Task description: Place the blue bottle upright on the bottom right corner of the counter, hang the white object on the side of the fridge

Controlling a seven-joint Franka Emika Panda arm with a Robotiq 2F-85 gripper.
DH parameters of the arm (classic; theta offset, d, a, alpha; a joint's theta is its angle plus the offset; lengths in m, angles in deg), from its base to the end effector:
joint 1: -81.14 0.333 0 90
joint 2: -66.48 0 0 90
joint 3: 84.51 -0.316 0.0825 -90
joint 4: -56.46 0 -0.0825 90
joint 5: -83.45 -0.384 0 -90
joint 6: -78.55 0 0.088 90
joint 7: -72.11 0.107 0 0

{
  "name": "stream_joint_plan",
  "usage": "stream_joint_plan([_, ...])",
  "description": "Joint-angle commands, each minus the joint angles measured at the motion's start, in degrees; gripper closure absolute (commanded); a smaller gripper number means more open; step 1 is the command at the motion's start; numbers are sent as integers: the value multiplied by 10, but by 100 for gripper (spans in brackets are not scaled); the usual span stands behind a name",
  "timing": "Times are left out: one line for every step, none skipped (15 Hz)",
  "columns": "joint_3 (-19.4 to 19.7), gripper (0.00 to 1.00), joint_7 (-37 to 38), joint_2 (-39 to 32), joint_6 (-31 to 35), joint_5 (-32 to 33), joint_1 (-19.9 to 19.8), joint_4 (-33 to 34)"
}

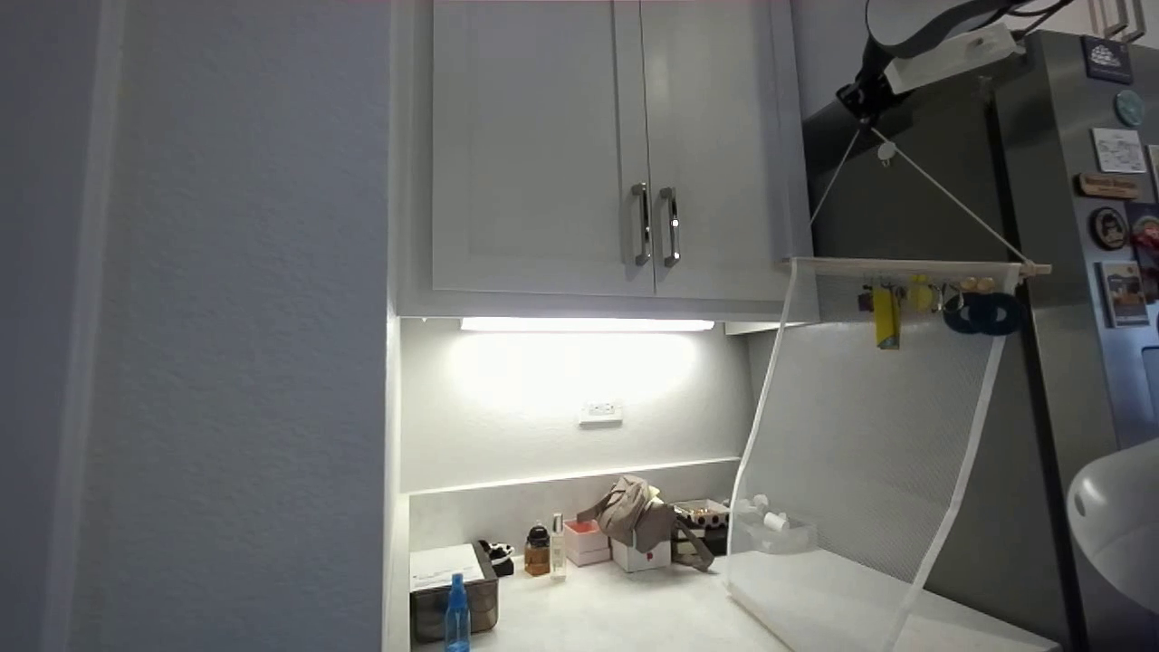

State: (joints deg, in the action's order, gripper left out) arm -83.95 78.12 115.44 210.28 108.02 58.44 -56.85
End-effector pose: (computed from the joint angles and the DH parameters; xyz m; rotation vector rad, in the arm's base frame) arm 0.2324 -0.1130 0.8850 2.1245 -0.4743 1.3509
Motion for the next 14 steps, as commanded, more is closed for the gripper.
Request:
stream_joint_plan([1, 100, 30, -39, -13, 10, -18, 58])
stream_joint_plan([4, 100, 35, -47, -14, 10, -20, 67])
stream_joint_plan([6, 100, 38, -55, -15, 10, -23, 77])
stream_joint_plan([7, 100, 41, -62, -15, 11, -26, 86])
stream_joint_plan([9, 100, 46, -69, -16, 10, -28, 96])
stream_joint_plan([14, 100, 30, -43, -5, 7, -11, 57])
stream_joint_plan([16, 99, 30, -48, -5, 7, -11, 61])
stream_joint_plan([17, 99, 30, -48, -5, 7, -9, 59])
stream_joint_plan([17, 99, 30, -48, -5, 6, -8, 58])
stream_joint_plan([17, 99, 30, -48, -5, 6, -8, 58])
stream_joint_plan([17, 99, 30, -48, -5, 6, -8, 58])
stream_joint_plan([17, 99, 30, -48, -5, 6, -8, 58])
stream_joint_plan([17, 99, 30, -48, -5, 6, -8, 58])
stream_joint_plan([17, 99, 30, -48, -5, 6, -8, 58])
